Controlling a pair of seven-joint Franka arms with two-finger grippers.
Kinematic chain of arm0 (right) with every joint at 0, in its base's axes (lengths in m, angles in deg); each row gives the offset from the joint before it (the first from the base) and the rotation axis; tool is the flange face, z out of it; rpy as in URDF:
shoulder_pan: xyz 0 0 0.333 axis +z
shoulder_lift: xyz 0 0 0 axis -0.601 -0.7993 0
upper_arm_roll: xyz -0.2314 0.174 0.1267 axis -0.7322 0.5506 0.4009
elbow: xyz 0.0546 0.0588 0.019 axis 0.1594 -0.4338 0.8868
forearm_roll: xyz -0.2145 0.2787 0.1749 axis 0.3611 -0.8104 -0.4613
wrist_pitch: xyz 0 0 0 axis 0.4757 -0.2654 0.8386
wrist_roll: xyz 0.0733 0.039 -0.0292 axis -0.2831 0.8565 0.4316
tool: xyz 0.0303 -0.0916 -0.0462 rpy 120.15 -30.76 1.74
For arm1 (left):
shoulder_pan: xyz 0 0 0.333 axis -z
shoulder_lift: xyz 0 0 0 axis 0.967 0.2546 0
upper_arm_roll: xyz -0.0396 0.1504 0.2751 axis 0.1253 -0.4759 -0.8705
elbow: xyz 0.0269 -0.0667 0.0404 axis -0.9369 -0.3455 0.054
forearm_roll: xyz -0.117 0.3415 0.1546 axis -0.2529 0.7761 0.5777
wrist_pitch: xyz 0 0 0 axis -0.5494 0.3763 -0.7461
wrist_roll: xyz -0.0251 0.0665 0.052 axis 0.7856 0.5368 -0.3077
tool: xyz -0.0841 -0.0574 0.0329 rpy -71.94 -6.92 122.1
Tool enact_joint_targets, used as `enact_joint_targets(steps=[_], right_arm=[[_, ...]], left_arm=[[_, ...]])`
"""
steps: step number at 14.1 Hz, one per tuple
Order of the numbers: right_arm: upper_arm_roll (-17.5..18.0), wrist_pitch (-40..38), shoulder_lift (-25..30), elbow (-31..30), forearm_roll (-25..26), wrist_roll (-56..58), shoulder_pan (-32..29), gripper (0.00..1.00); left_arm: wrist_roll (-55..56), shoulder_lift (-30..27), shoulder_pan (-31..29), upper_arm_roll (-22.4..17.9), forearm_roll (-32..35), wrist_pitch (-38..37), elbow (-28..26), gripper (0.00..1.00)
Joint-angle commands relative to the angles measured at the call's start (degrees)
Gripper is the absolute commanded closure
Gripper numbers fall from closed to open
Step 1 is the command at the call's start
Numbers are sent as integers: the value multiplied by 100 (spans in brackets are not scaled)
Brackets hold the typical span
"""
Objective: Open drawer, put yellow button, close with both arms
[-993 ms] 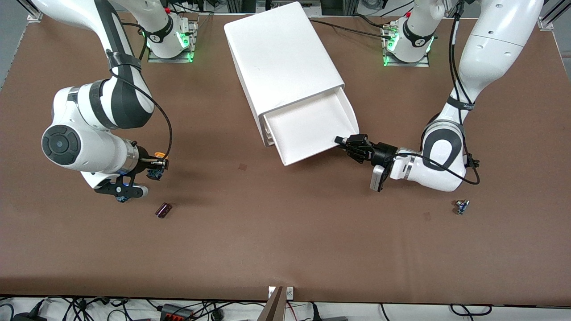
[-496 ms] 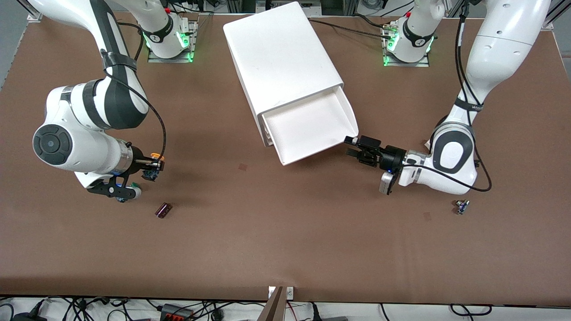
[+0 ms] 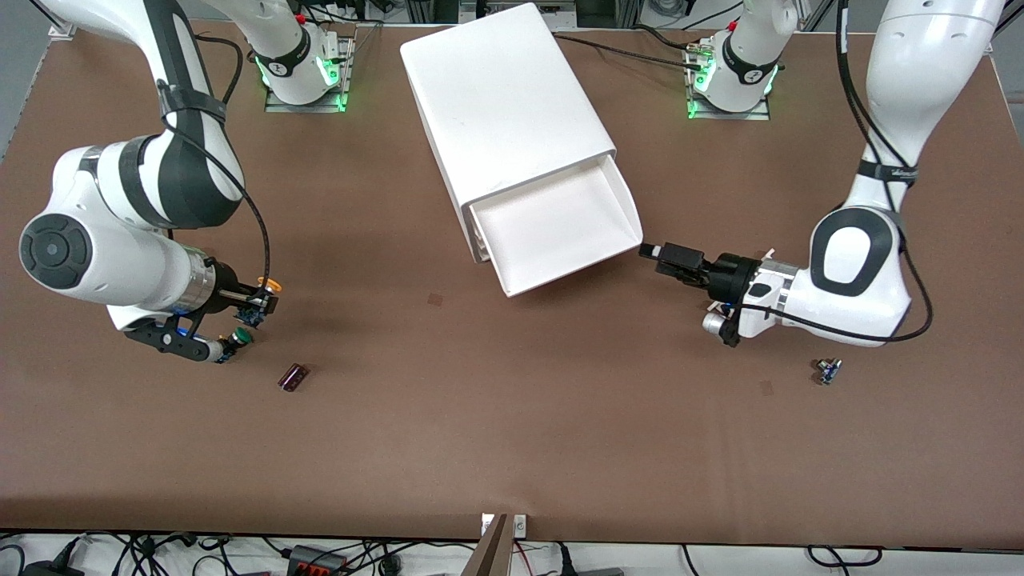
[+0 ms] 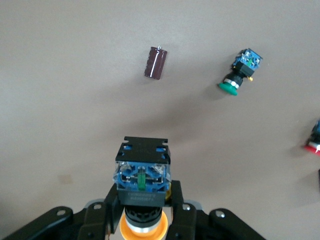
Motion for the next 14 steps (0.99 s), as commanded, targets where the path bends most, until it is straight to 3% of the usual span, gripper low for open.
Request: enact_joint_targets(steps=[1,4,6,10,14], right_arm=[[48,-59,147,-4,-62,-1025,281,100],[65,-173,121,706,-167,-2281,773,100],[65,-217,121,761,-272,-3203,1142,100],[74,-77,60,963,-421,-5050,1846,100],[74,247,-98,1007,-431,-6307,2365,100]], left_arm=[[569,-14,35,-24,1409,-32,474,0],[588,-14,35,-15,3280,-32,825,0],[588,-14,105,-7,4222,-41,1054,0],[561,-23,71,-6,5033,-137,1721,0],[1059,-163,36,-15,5413,-164,2162,0]])
